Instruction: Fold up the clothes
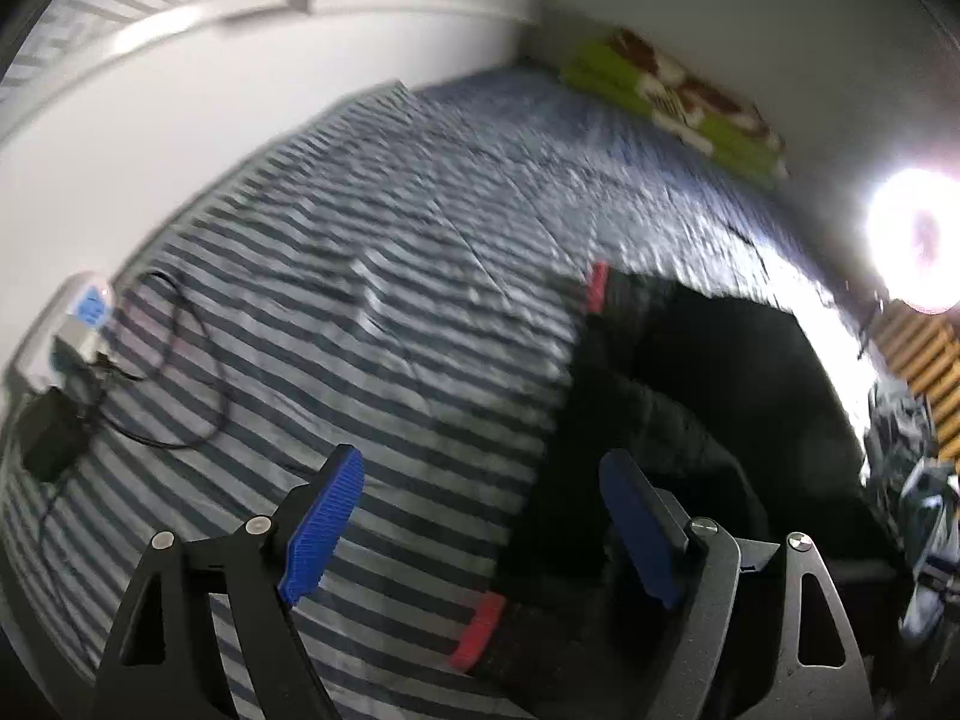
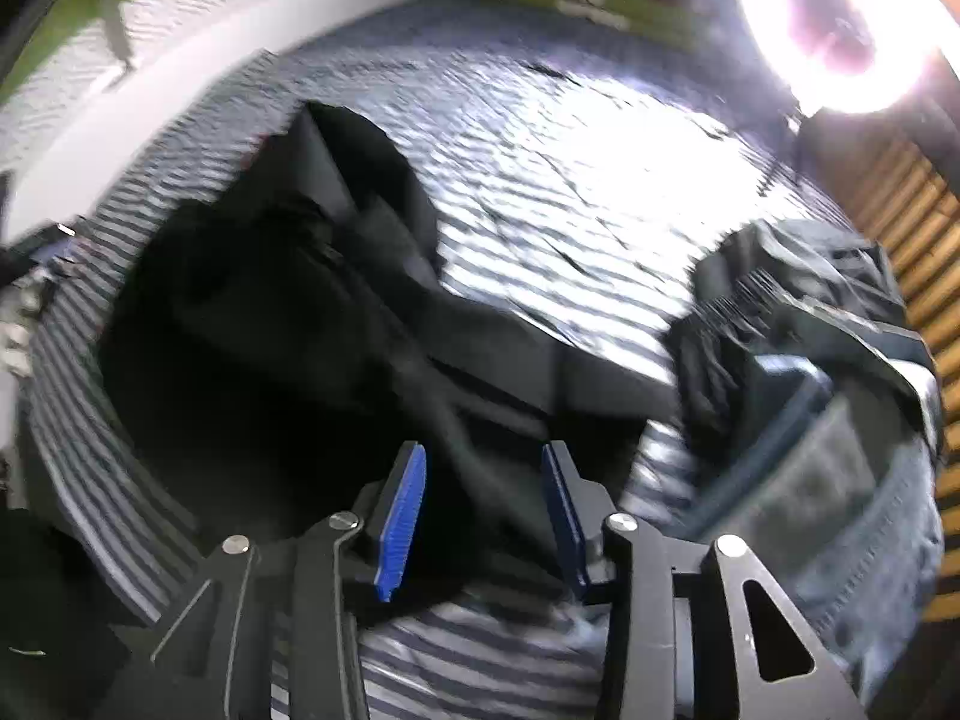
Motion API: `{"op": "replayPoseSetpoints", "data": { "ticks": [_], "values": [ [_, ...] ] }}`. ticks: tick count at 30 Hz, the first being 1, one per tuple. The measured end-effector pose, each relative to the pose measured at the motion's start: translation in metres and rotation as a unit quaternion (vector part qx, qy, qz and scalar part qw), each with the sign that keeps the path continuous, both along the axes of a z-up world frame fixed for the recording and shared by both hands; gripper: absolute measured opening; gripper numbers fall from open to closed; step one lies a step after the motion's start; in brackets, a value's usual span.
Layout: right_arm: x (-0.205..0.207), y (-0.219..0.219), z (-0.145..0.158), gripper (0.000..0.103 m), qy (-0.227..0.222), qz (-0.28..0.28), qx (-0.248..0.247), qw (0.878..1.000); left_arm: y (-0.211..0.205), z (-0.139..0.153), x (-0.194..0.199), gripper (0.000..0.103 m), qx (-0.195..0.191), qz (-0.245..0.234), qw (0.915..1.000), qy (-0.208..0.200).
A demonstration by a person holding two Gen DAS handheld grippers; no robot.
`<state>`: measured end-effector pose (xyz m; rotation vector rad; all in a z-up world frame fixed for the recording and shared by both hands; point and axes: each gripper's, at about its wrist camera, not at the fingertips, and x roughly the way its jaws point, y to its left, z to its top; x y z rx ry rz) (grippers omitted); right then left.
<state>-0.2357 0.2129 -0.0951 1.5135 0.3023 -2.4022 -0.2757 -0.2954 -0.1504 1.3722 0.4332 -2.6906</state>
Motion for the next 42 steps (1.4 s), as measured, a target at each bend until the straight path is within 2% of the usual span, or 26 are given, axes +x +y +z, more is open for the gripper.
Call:
{"op": "replayPoseSetpoints", "data": {
  "ticks": [4,8,10,12,14,16,17,18,20,22,24,26,27,28,29,31,33,37,39,42],
  "values": [
    [0.011,-0.023,-0.003,0.054,0.009,0.043,-0.019,0.999,0.004,-0.026,0.003,0.084,0.015,-0.016,0.9992,-0.035],
    [0.039,-0.034,-0.014,0.057,0.037,0.072,0.019,0.997,0.004,-0.052,0.026,0.085,0.006,-0.014,0.9976,-0.068],
    [0.047,-0.027,-0.017,0.057,0.038,0.060,0.018,0.997,0.004,-0.065,0.037,0.086,0.025,-0.018,0.9959,-0.085],
    [0.057,-0.009,-0.020,0.058,0.028,0.030,-0.004,0.999,0.011,-0.076,0.046,0.086,0.034,-0.025,0.9944,-0.097],
    [0.066,0.010,-0.023,0.064,0.021,0.001,-0.024,0.999,0.021,-0.082,0.050,0.086,0.041,-0.031,0.9934,-0.103],
    [0.073,0.028,-0.031,0.066,0.009,-0.026,-0.050,0.998,0.038,-0.088,0.050,0.086,0.061,-0.041,0.9915,-0.107],
    [0.074,0.032,-0.037,0.066,0.000,-0.035,-0.063,0.997,0.046,-0.090,0.049,0.086,0.064,-0.046,0.9910,-0.108],
    [0.075,0.034,-0.040,0.067,-0.006,-0.039,-0.076,0.996,0.058,-0.091,0.048,0.086,0.049,-0.041,0.9924,-0.105],
    [0.075,0.032,-0.050,0.069,-0.017,-0.039,-0.099,0.994,0.070,-0.092,0.046,0.065,0.037,-0.038,0.9936,-0.100],
    [0.068,0.028,-0.064,0.069,-0.027,-0.047,-0.097,0.994,0.079,-0.090,0.044,0.039,0.046,-0.033,0.9939,-0.095],
    [0.056,0.025,-0.081,0.069,-0.037,-0.060,-0.094,0.993,0.080,-0.087,0.045,0.034,0.067,-0.021,0.9935,-0.090],
    [0.048,0.023,-0.095,0.069,-0.041,-0.066,-0.089,0.993,0.077,-0.076,0.048,0.031,0.082,-0.009,0.9937,-0.077],
    [0.045,0.025,-0.100,0.053,-0.043,-0.072,-0.093,0.992,0.074,-0.068,0.051,0.031,0.094,-0.003,0.9932,-0.069],
    [0.044,0.027,-0.102,0.015,-0.047,-0.078,-0.104,0.990,0.068,-0.057,0.054,0.030,0.110,0.003,0.9923,-0.057],
    [0.043,0.030,-0.102,0.008,-0.059,-0.078,-0.118,0.988,0.063,-0.045,0.057,0.030,0.118,0.006,0.9920,-0.045],
    [0.048,0.033,-0.093,0.007,-0.049,-0.074,-0.127,0.988,0.051,-0.013,0.064,0.029,0.127,0.018,0.9916,-0.014],
    [0.058,0.033,-0.070,0.006,-0.016,-0.058,-0.112,0.992,0.041,0.019,0.074,0.028,0.139,0.025,0.9898,0.016],
    [0.077,0.032,-0.003,0.004,0.065,-0.030,-0.093,0.993,0.034,0.103,0.104,0.027,0.135,0.024,0.9856,0.098],
    [0.089,0.032,0.041,0.003,0.111,-0.018,-0.090,0.990,0.034,0.143,0.118,0.026,0.125,0.017,0.9826,0.136],
    [0.110,0.029,0.100,0.003,0.174,-0.002,-0.083,0.981,0.028,0.208,0.145,0.026,0.120,0.011,0.9735,0.194]
  ]
}}
